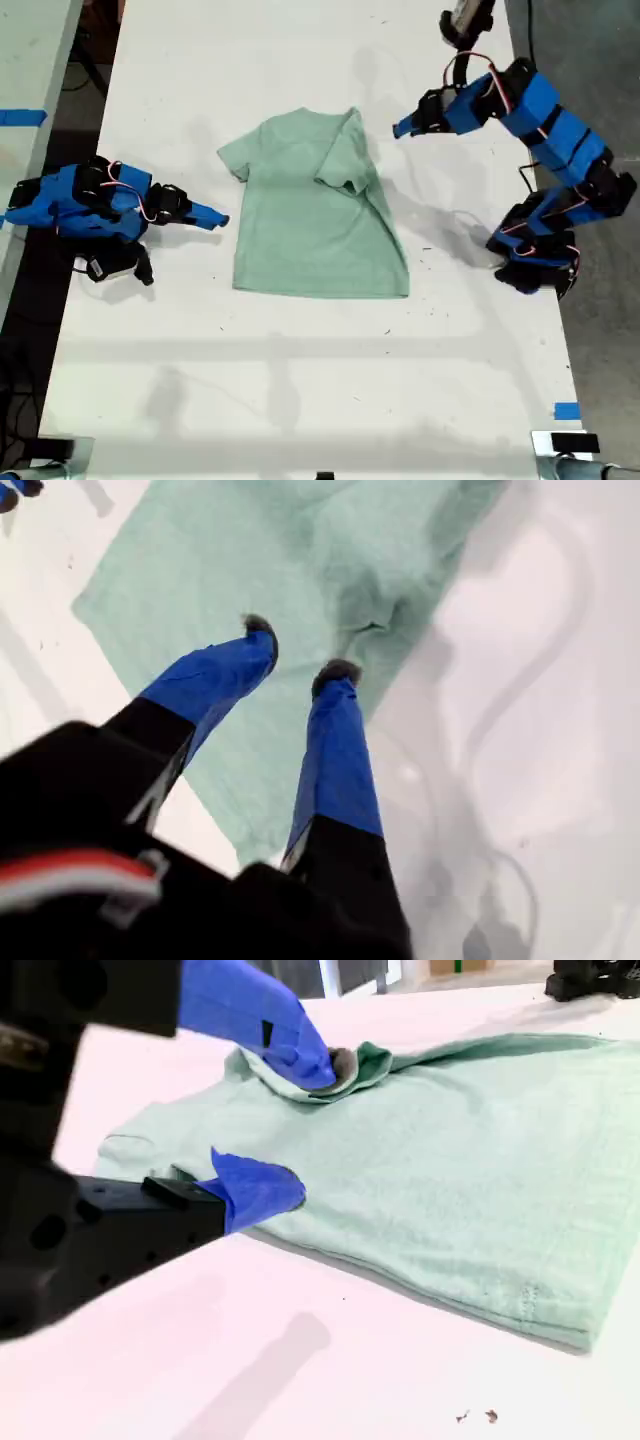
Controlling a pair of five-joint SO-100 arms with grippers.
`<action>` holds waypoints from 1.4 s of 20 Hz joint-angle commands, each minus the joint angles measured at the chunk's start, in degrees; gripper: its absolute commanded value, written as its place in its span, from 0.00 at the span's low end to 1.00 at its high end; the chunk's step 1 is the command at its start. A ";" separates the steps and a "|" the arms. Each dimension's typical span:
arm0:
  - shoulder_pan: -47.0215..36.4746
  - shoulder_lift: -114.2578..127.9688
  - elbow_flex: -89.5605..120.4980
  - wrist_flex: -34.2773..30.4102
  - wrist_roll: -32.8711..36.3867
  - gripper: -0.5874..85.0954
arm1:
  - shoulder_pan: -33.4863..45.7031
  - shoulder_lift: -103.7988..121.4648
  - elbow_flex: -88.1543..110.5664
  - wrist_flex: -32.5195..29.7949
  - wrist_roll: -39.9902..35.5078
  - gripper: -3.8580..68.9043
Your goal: Fold t shirt
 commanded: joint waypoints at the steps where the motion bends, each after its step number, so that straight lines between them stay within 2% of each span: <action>1: -0.62 0.26 -0.53 -0.88 0.35 0.19 | -1.49 19.25 10.81 0.26 4.31 0.17; 3: -0.62 0.26 -0.53 -0.88 0.35 0.19 | -4.92 34.10 22.85 -0.88 8.17 0.16; 5: -0.62 0.26 -0.53 -0.88 0.35 0.19 | -11.51 50.45 37.27 -4.75 9.84 0.19; 7: -0.62 0.26 -0.53 -0.88 0.35 0.19 | -19.16 71.72 55.37 -9.93 13.01 0.17; 8: -0.62 0.26 -0.53 -0.88 0.35 0.19 | -23.64 73.30 61.00 -8.79 15.21 0.16; 10: -0.62 0.26 -0.53 -0.88 0.35 0.19 | -28.83 72.86 70.84 -12.13 15.82 0.25; 12: -0.62 0.26 -0.53 -0.88 0.35 0.19 | -30.94 72.86 78.93 -12.13 15.12 0.31; 14: -0.62 0.26 -0.53 -0.88 0.35 0.19 | -31.03 72.86 85.43 -8.17 17.84 0.31; 16: -0.62 0.26 -0.53 -0.88 0.35 0.19 | -32.08 72.86 90.70 -10.63 19.07 0.31; 21: -0.53 0.26 -0.53 -0.97 0.35 0.19 | -33.05 72.77 90.70 -10.63 18.37 0.30; 24: -0.53 0.26 -0.53 -0.97 0.35 0.19 | -29.36 72.77 90.70 -10.63 16.44 0.30; 28: -1.05 0.26 -0.53 -0.97 0.35 0.19 | -31.82 72.77 90.70 -10.63 15.82 0.28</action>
